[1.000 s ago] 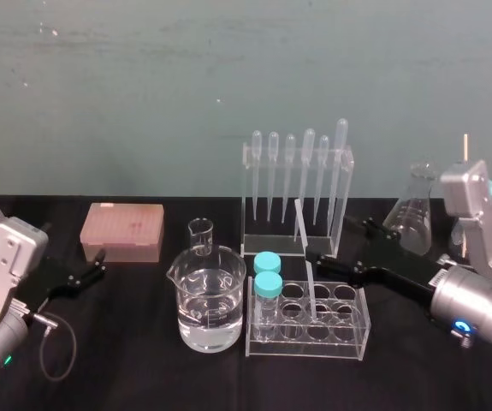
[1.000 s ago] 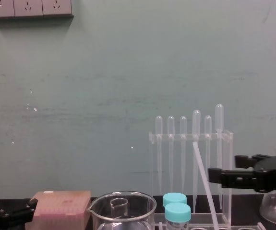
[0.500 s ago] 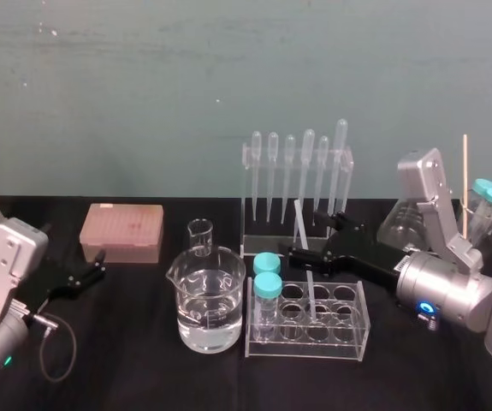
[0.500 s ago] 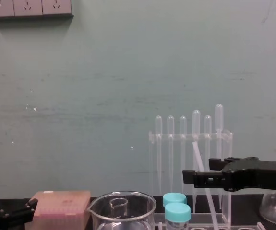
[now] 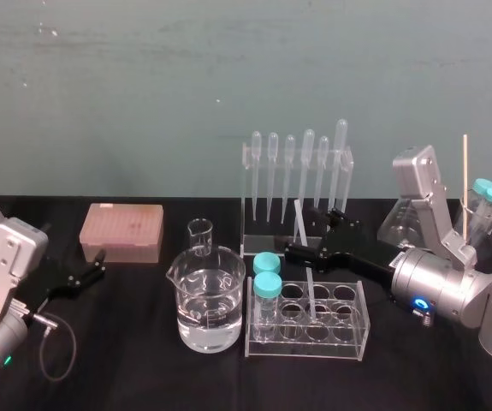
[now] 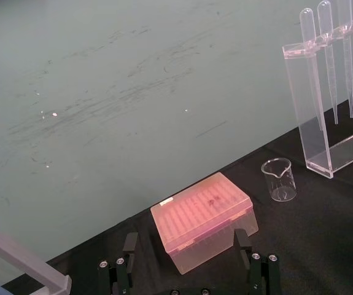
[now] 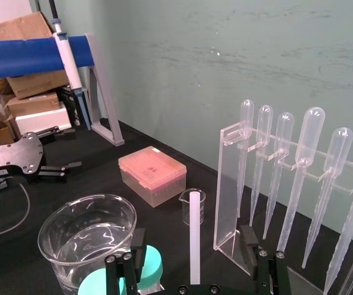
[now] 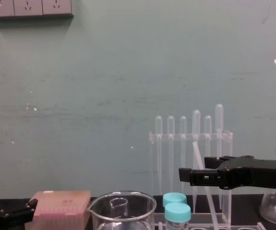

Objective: Pick up the stirring rod with one hand, then place it down.

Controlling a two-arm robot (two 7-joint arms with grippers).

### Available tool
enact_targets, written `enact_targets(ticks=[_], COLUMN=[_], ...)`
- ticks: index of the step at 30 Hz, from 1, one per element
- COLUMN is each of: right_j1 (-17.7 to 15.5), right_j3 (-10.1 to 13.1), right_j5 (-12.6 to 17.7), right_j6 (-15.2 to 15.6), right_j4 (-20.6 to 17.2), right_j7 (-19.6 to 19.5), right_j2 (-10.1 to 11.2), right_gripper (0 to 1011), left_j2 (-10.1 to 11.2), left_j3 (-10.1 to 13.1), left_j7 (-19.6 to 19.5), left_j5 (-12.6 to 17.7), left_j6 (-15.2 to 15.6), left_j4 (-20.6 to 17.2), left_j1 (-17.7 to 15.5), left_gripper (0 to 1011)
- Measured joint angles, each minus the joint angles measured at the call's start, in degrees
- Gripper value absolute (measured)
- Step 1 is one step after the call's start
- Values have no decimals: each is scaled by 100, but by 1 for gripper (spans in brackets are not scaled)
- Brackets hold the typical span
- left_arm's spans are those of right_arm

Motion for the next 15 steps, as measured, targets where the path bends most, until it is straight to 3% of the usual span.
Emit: enact_targets(ticks=[5, 12, 15], right_j1=[-6, -10, -11], right_j3=[2, 7, 9], right_j5=[4, 9, 11], right_j6=[6, 13, 15], right_j4=[-8, -15, -16], right_j7=[-1, -2, -4], right_j2=[2, 6, 7], right_gripper=[888, 651, 594], left_j2=[0, 0, 0], left_j3=[0, 0, 0], left_j7=[0, 0, 0], left_j5=[0, 0, 0], left_j6=[0, 0, 0], left_j4=[0, 0, 0], left_j1=[0, 0, 0], left_gripper=[1000, 1000, 1000])
